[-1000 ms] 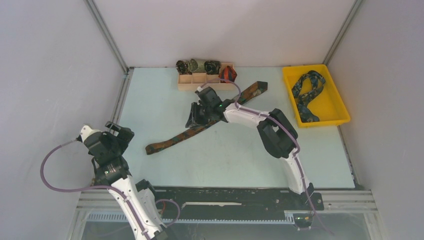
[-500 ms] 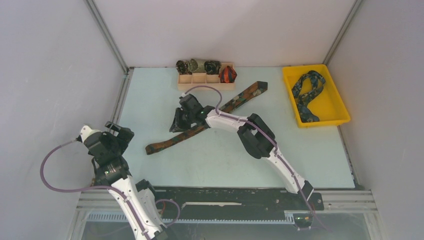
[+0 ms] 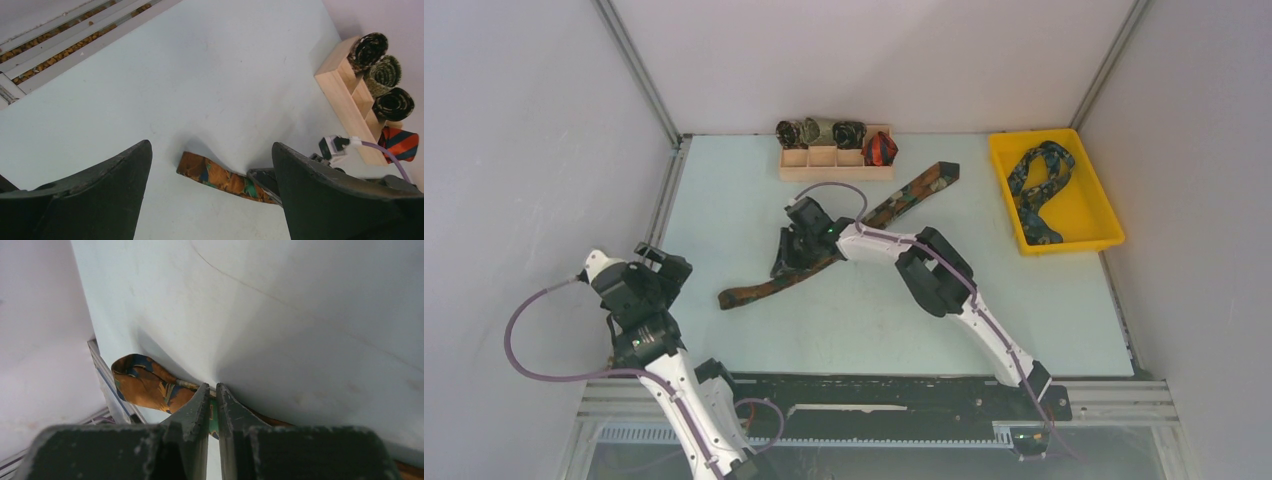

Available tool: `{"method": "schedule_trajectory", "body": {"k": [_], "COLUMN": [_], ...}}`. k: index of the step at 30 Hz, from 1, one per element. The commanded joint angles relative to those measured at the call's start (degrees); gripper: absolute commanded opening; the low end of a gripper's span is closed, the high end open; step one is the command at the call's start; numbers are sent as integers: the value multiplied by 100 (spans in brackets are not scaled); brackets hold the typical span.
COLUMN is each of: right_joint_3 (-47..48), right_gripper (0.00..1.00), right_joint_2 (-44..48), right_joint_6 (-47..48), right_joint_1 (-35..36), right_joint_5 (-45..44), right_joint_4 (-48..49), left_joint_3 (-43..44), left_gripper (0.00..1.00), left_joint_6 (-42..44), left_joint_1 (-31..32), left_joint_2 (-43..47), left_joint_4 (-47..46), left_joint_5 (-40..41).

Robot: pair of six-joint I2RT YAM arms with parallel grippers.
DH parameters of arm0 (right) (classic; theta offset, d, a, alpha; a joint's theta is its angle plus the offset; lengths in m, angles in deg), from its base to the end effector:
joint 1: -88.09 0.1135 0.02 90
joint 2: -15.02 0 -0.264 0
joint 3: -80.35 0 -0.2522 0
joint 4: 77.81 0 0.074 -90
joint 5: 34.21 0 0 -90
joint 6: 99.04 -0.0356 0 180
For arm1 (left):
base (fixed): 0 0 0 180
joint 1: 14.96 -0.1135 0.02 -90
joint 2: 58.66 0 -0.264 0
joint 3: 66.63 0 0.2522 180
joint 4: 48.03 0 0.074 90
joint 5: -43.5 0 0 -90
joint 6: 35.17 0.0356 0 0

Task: Roll the ties
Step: Roll the tie at the center of the board.

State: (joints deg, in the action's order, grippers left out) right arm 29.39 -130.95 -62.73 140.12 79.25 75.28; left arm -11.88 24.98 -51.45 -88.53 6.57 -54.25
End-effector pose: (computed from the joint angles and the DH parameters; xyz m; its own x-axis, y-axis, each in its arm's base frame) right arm 0.3315 0.4478 0.1139 -0.9775 -0.0509 -0.2049 -0.1894 0.6402 0.7445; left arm 0.0951 0.0644 0.2969 -0.0993 -0.6869 -0.7200 -0.6278 0.6046 -0.4902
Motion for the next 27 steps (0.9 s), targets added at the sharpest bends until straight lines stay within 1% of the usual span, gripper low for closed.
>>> {"method": "schedule_trajectory", "body": {"k": [1,3,7,9,10,14,17,18,20,22,24,26,27], "right_joint_3": [-1089,-1434,-1953,-2076,-2120,-2392,-2611,-2657,-2695,-2701,-2729,-2758,-2794], "right_gripper": [13,12,11,11,11,11,10,11,11,11,11,11,11], "right_joint_2": [581,812,1183,1286,1331,1581,1802,1871,1967,2040,2128,2242,2300], "right_joint_6": [474,578,726,798,849,966,981,994,1045,1087,1145,1223,1248], "right_joint_1": [-236,-308,-392,-416,-427,-475,-515,-532,-537,-543,-517,-496,-486], "right_joint_5": [-146,-210,-336,-349,-351,-432,-540,-548,-565,-504,-449,-468,-492], "right_joint_4": [-415,-365,-247,-254,-272,-320,-315,-285,-268,-207,-101,-78,-49], "left_joint_3": [72,152,268,282,261,134,-22,-131,-513,-923,-1170,-1428,-1548], "left_gripper": [96,96,97,97,97,97,97,97,96,93,90,86,83], "left_joint_6": [248,259,52,-105,-192,-658,-1301,-1541,-1934,-2257,-2465,-2535,-2543], "left_joint_1": [125,413,1525,2030,2167,2812,3385,3528,3595,3864,4076,4111,4142], "left_joint_2": [-272,-448,-669,-724,-735,-733,-593,-497,-275,-24,135,274,322], "left_joint_4": [-69,88,326,462,506,773,889,898,746,538,407,227,88], "left_joint_5": [-8,212,1103,1339,1406,1822,2472,2591,2534,2464,2526,2504,2434]}}
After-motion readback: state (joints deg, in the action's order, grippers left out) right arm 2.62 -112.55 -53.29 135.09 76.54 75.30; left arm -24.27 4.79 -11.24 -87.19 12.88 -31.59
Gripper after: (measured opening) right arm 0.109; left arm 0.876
